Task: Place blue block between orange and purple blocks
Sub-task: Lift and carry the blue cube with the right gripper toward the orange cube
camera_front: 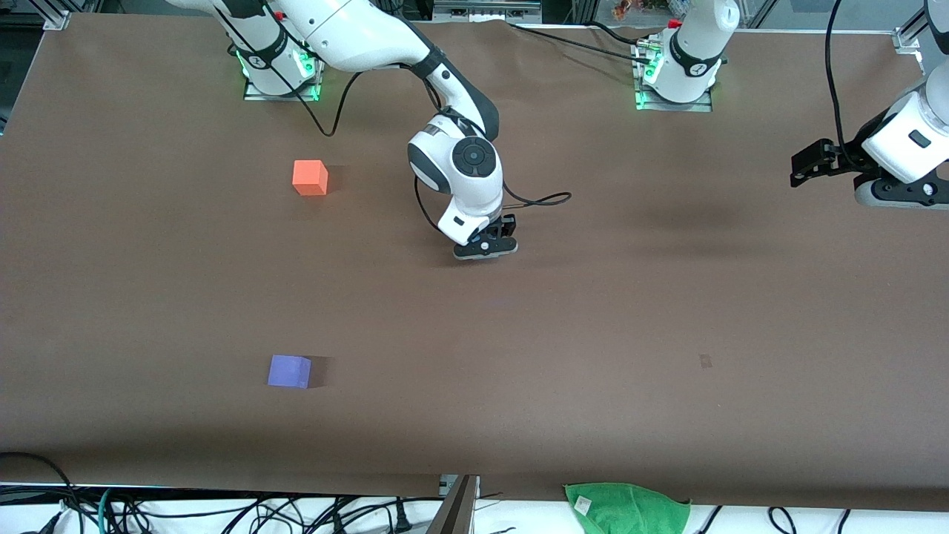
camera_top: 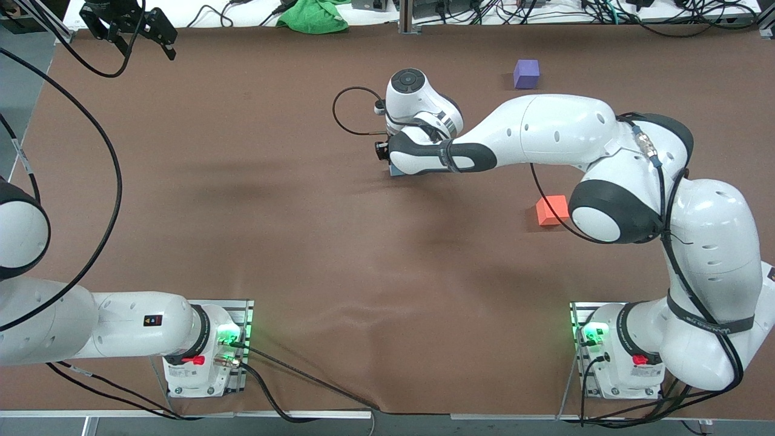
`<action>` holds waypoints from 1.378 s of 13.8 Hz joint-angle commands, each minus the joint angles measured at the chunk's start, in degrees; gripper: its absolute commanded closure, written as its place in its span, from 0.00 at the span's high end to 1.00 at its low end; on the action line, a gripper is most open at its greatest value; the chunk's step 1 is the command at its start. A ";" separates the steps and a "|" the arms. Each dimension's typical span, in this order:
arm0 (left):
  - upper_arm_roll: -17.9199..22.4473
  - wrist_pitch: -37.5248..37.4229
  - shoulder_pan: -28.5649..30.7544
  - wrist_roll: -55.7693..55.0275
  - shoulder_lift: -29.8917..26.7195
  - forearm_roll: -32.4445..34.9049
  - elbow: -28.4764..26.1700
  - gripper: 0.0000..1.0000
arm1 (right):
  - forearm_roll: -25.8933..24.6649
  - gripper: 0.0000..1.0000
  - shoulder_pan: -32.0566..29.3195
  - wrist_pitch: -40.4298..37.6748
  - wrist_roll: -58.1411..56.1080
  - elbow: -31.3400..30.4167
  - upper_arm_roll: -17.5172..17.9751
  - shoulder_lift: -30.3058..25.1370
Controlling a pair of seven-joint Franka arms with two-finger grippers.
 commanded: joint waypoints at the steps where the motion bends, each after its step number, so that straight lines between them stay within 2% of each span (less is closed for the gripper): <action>1: -0.20 -0.50 0.28 0.80 -0.29 -0.99 0.01 1.00 | -0.81 0.35 -0.04 0.85 0.89 -0.30 -0.19 -0.74; 4: -0.20 -0.50 0.28 0.80 -0.29 -0.99 0.01 1.00 | -0.81 0.35 -0.66 0.33 0.62 -0.12 -0.54 -2.66; 6: -0.20 -0.50 0.28 0.80 -0.29 -0.99 0.01 1.00 | -0.64 0.35 -0.84 -0.37 0.36 -0.38 -2.12 -5.21; 10: -0.29 -0.50 0.28 0.80 -0.29 -0.99 0.01 1.00 | -0.20 0.35 -1.45 -9.67 -1.04 -0.74 -6.25 -9.79; 12: -0.29 -0.50 0.28 0.80 -0.29 -0.99 0.01 1.00 | 0.07 0.35 -3.81 -14.77 -3.59 -1.44 -7.39 -11.72; 14: -0.29 -0.50 0.28 0.80 -0.29 -0.99 0.01 1.00 | 1.29 0.36 -7.67 -14.89 -5.87 -5.46 -8.36 -14.44; 17: -0.29 -0.50 0.28 0.80 -0.29 -0.99 0.01 1.00 | 7.87 0.35 -14.27 -14.27 -15.42 -11.44 -8.45 -18.83; 19: -0.29 -0.50 0.28 0.80 -0.29 -0.99 0.01 1.00 | 8.59 0.35 -17.78 -12.34 -20.89 -16.36 -8.98 -21.73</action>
